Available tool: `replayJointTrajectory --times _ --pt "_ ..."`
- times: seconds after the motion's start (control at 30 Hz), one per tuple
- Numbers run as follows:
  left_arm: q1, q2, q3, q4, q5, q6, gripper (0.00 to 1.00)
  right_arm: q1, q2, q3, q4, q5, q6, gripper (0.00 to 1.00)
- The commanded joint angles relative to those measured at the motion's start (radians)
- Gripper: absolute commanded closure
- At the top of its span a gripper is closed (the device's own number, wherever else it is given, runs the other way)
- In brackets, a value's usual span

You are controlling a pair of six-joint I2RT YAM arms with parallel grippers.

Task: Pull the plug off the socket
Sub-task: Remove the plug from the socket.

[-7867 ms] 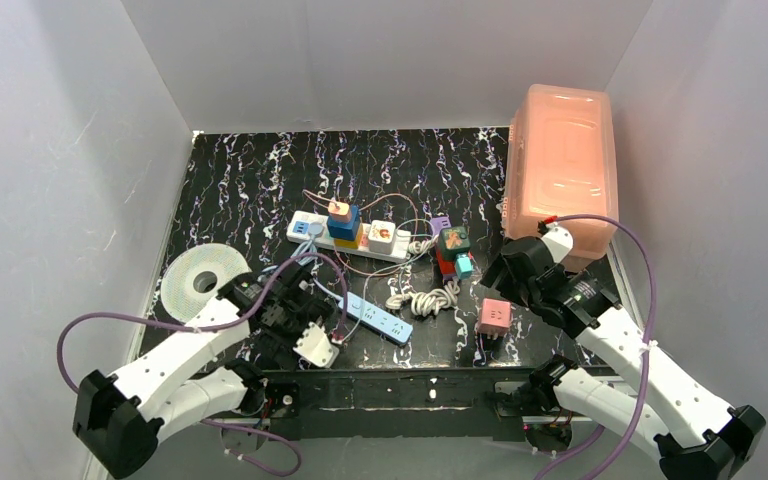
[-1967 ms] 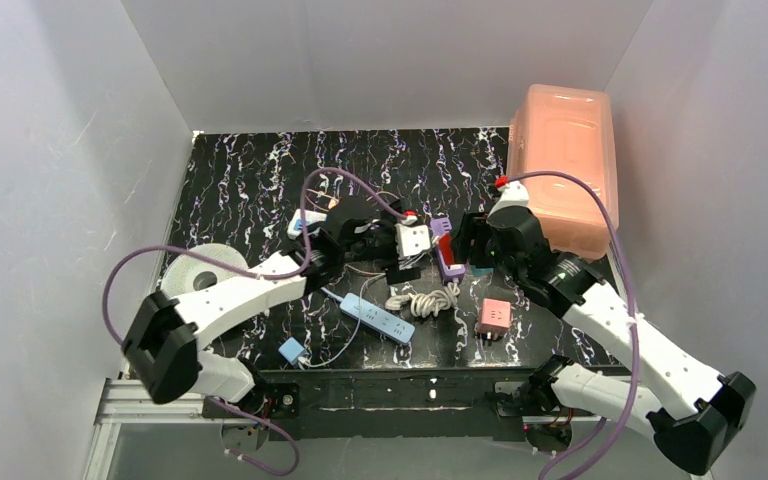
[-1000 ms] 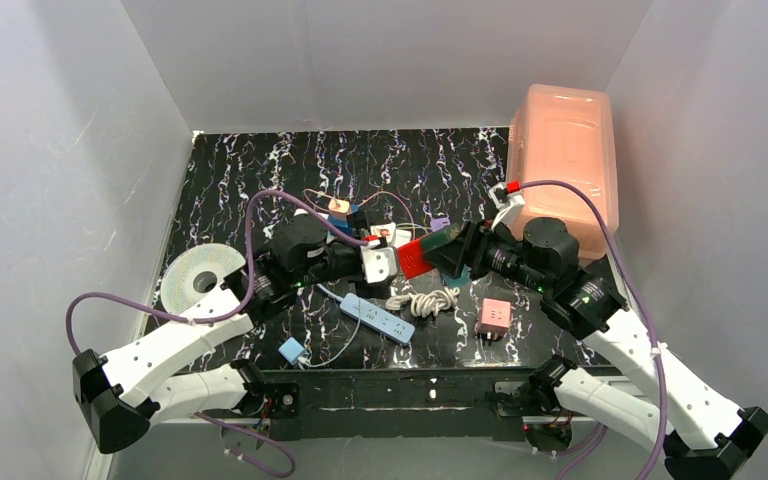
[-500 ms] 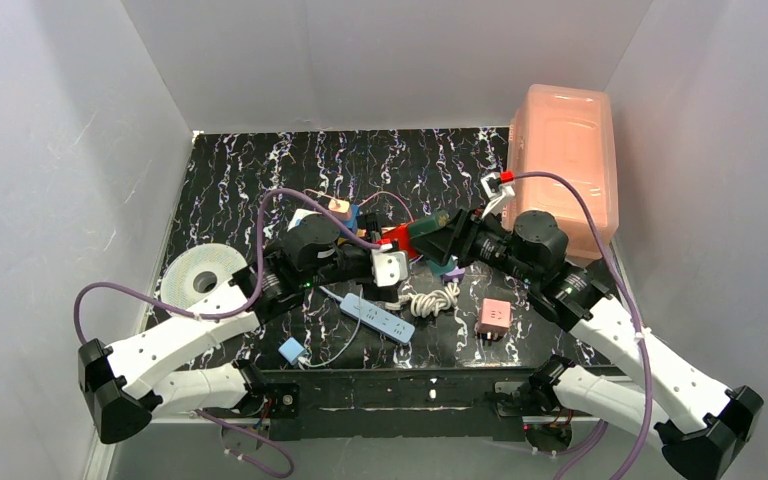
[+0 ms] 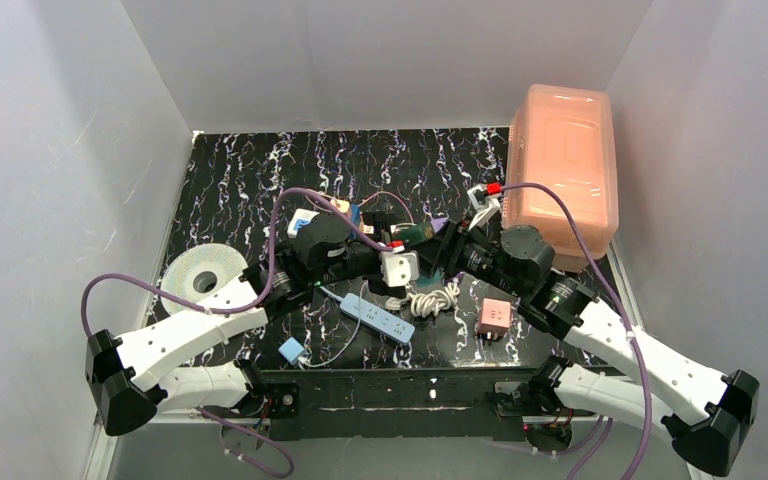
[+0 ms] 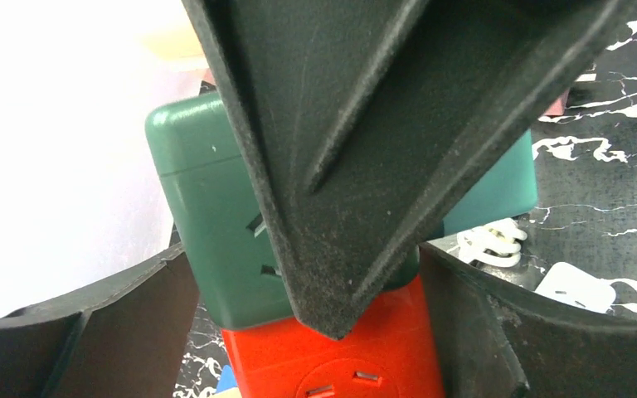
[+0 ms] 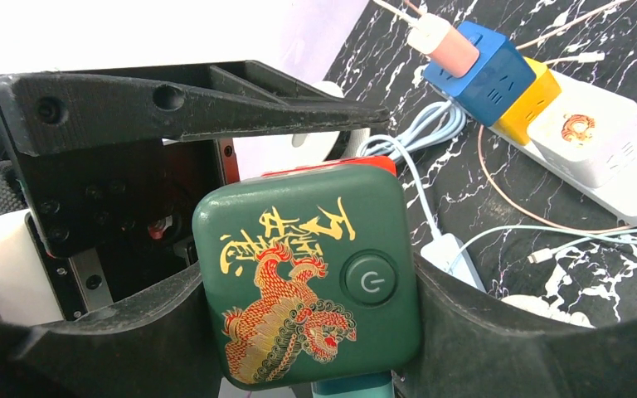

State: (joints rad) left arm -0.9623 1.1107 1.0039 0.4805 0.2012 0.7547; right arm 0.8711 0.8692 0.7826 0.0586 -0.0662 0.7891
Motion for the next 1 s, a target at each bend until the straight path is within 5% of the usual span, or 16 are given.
replayJointTrajectory --times 0.0,0.27,0.57,0.97 --pt "-0.004 -0.021 0.054 0.013 -0.032 0.015 0.12 0.008 -0.07 -0.014 0.144 0.057 0.024 0.99" --pt "-0.003 -0.049 0.068 -0.033 -0.041 0.015 0.41 0.008 -0.118 -0.065 0.146 0.107 0.048 0.99" --pt "-0.003 -0.048 0.058 -0.042 -0.04 0.038 0.97 0.015 -0.115 -0.089 0.19 0.112 0.071 0.99" --pt "-0.001 -0.083 -0.02 -0.13 -0.088 0.168 1.0 0.016 -0.311 -0.108 0.067 0.233 0.032 0.99"
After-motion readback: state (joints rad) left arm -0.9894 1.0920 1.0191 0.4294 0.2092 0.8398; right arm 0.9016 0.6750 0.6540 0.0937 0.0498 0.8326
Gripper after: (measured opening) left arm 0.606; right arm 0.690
